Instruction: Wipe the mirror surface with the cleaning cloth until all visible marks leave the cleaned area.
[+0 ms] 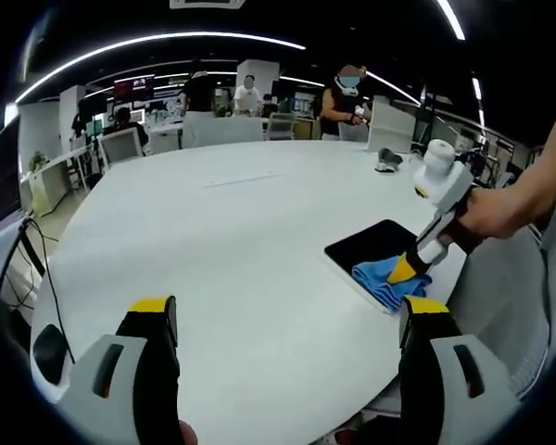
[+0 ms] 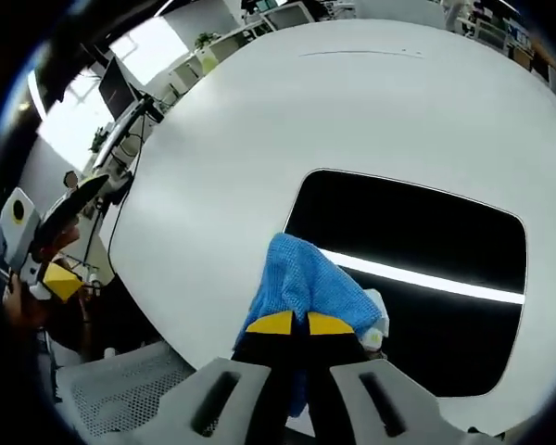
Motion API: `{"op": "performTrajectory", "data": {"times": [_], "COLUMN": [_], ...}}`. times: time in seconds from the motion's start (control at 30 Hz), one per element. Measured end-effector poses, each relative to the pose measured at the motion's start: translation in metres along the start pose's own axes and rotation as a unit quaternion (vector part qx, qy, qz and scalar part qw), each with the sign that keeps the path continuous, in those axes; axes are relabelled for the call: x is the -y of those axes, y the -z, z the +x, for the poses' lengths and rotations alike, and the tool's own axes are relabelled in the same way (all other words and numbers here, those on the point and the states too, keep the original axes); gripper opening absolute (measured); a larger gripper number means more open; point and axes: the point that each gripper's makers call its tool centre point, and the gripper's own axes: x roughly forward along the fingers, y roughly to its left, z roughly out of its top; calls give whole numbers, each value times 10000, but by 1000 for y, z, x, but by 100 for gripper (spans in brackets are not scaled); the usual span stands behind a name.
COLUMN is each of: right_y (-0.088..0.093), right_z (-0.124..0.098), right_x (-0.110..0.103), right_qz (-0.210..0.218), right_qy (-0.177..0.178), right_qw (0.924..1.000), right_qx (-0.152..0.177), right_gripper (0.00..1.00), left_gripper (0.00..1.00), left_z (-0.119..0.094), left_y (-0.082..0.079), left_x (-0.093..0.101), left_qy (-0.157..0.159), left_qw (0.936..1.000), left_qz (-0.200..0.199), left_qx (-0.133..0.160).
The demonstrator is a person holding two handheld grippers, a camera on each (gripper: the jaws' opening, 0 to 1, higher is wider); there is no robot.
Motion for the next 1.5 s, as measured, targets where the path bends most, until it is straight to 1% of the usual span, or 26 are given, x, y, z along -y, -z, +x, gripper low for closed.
{"op": "performTrajectory", "data": {"times": [0.03, 0.13, 0.17, 0.23, 0.37, 0.53, 0.7, 0.83, 0.93, 1.17, 1.23, 1.3, 1.4, 1.5], "right_y": [0, 1, 1, 0, 0, 0, -1, -6, -8, -7, -9, -12, -22, -29], "right_z": [0, 0, 0, 0, 1, 0, 0, -1, 0, 5, 6, 7, 10, 11], "right_x": [-1, 0, 0, 0, 2, 1, 0, -9, -11, -6, -7, -6, 3, 6], "right_qz": [-4, 160, 69, 55, 271, 165, 191, 175, 163, 157, -15, 5, 61, 55], "right_qy": [7, 4, 31, 48, 1, 36, 15, -47, -86, -48, -23, -21, 9, -7], "right_qw": [10000, 9999, 10000, 10000, 9996, 9999, 9998, 9998, 9998, 9999, 10000, 10000, 9999, 9999], "right_qx": [0, -13, -23, -41, -36, 2, 17, 70, 80, 20, 26, 32, 115, 105], "right_gripper": [0, 0, 0, 0, 0, 0, 0, 0, 0, 0, 0, 0, 0, 0], "left_gripper": [99, 99, 99, 99, 99, 99, 99, 99, 99, 99, 99, 99, 99, 99], "left_z": [-1, -2, -3, -4, -5, -3, -2, -2, -2, -2, -1, 0, 2, 4], "left_y": [1, 5, 7, 8, 8, 6, 5, 5, 7, 10, 11, 12, 14, 14], "left_x": [0, -1, -1, -2, -4, -5, -4, -4, -6, -9, -9, -9, -7, -6], "left_qy": [-4, -15, -17, -23, -47, -69, -61, -83, -99, -116, -115, -103, -66, -46], "left_qw": [10000, 10000, 10000, 10000, 10000, 10000, 10000, 10000, 9999, 9999, 9999, 9999, 9999, 9999], "left_qz": [1, 26, 33, 26, 4, -9, -8, -26, -46, -82, -94, -104, -100, -111], "left_qx": [-3, -55, -74, -76, -62, -43, -40, -29, -43, -63, -70, -90, -114, -121]}}
